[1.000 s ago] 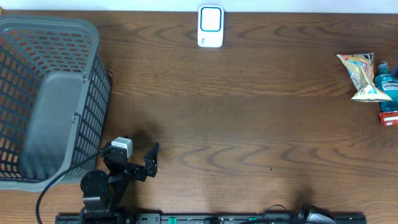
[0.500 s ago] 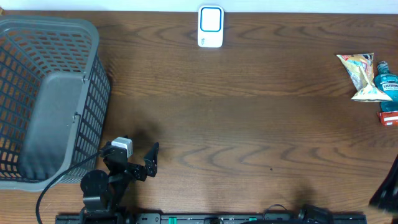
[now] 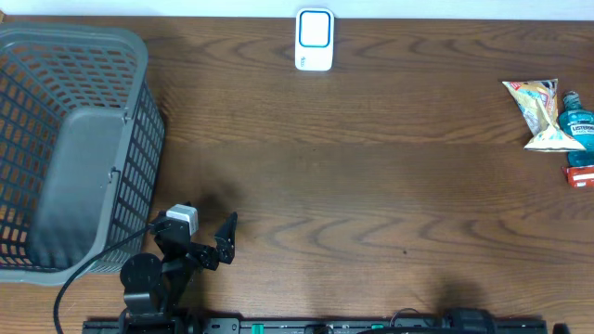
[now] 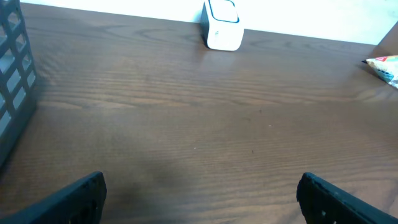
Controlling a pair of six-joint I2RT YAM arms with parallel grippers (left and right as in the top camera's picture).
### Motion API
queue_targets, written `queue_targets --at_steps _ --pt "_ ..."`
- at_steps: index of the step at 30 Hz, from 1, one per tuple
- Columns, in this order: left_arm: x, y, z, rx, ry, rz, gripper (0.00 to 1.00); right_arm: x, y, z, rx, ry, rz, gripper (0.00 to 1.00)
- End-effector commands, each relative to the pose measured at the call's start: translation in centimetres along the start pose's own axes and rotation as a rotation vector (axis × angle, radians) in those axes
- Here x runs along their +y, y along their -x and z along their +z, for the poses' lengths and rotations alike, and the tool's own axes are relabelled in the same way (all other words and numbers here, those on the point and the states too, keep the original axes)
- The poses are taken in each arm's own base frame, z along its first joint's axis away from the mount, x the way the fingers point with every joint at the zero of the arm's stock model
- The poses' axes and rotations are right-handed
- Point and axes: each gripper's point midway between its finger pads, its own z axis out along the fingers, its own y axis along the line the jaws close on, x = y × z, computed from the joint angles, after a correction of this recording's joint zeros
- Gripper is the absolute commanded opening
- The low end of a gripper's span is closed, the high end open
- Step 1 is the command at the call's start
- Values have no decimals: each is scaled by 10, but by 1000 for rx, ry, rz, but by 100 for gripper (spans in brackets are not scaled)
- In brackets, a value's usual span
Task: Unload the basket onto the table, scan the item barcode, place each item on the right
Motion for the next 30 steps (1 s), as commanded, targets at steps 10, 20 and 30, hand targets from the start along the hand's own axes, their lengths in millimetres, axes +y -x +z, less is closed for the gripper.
queue_targets --at_steps 10,20,30 --pt "3 -10 2 27 6 4 98 -12 -55 33 -181 3 18 99" --pt "3 -10 2 27 6 4 98 -14 -93 115 -235 -8 21 99" --pt "3 -10 2 27 6 4 98 -20 -168 186 -198 -18 20 99"
